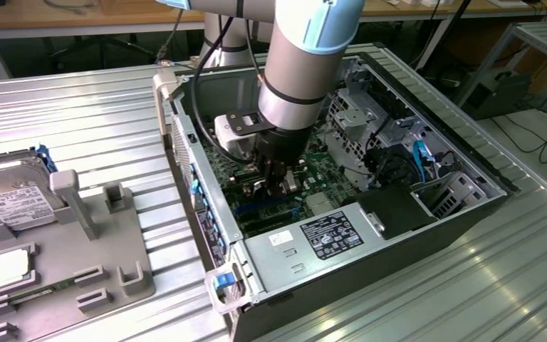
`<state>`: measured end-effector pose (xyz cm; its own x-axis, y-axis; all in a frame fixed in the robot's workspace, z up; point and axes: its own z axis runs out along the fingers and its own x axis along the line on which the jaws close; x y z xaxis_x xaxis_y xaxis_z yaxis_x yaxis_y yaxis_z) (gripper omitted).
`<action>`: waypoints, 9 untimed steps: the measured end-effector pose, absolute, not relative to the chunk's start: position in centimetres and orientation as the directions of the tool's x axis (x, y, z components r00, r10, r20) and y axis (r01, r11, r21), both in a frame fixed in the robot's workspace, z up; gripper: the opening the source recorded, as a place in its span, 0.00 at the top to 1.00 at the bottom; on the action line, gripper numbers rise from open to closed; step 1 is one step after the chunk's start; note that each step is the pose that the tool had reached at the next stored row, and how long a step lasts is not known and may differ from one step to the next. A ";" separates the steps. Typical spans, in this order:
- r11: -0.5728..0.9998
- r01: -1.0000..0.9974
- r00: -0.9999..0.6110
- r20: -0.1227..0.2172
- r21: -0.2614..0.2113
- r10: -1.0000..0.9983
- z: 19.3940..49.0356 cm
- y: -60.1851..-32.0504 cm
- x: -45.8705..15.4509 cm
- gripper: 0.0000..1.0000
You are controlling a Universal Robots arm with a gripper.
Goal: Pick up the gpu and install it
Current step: 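Insert the gpu into the slot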
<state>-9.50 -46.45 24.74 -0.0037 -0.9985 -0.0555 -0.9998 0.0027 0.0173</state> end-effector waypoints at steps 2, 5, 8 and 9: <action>0.003 -1.000 -0.004 -0.056 0.017 -0.998 24.7 -46.4 -9.5 0.72; 0.002 -1.000 -0.003 -0.056 0.017 -0.998 24.7 -46.5 -9.4 0.72; -0.004 -1.000 0.003 -0.056 0.017 -0.998 24.7 -46.4 -9.3 0.72; -0.006 -1.000 0.005 -0.056 0.017 -0.998 24.7 -46.4 -9.2 0.72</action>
<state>-9.22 -46.45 24.71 0.0047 -0.9984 -0.0556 -0.9998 -0.0057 0.0172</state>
